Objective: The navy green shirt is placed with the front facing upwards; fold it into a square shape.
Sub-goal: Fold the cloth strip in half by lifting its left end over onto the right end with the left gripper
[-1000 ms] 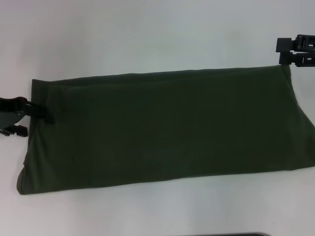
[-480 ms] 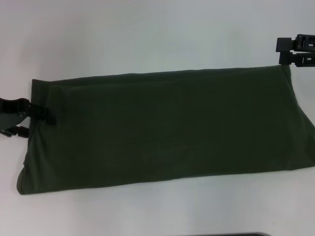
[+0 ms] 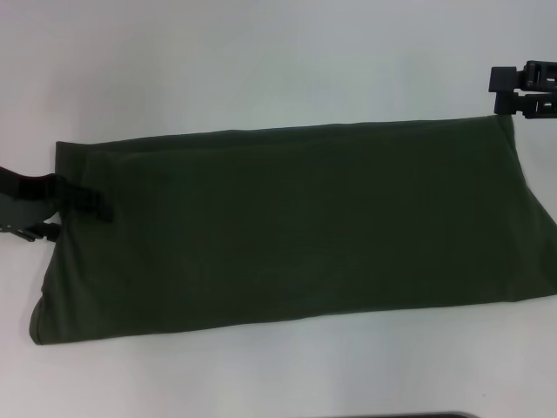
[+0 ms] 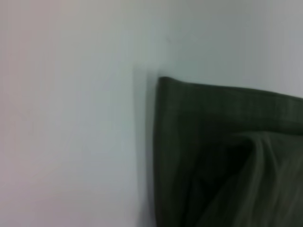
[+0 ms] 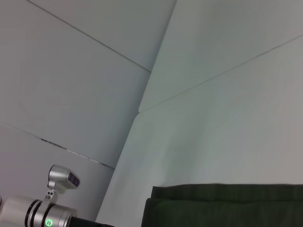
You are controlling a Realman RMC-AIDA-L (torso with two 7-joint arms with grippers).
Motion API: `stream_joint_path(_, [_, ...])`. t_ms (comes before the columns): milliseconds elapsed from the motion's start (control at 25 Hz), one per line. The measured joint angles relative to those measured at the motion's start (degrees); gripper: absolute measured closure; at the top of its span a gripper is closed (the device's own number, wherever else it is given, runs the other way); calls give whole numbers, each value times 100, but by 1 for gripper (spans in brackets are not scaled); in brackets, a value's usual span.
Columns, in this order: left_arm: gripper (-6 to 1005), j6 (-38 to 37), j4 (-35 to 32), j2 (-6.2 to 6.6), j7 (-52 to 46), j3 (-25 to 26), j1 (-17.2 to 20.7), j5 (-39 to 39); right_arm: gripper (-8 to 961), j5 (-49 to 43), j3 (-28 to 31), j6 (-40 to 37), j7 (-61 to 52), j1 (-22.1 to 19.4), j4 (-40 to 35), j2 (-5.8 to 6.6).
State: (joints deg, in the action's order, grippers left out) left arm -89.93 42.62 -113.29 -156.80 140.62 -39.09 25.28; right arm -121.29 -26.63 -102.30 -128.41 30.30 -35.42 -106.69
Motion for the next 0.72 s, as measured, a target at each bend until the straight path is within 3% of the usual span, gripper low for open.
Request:
stream_joint_path(400, [112,-92,0,-100,96,29,-101,109,40,0,0,0,0,-7,0,0])
stream_joint_path(720, [113,-265,-3,-100,174,21,-117,505,40,0,0,0,0,-7,0,0])
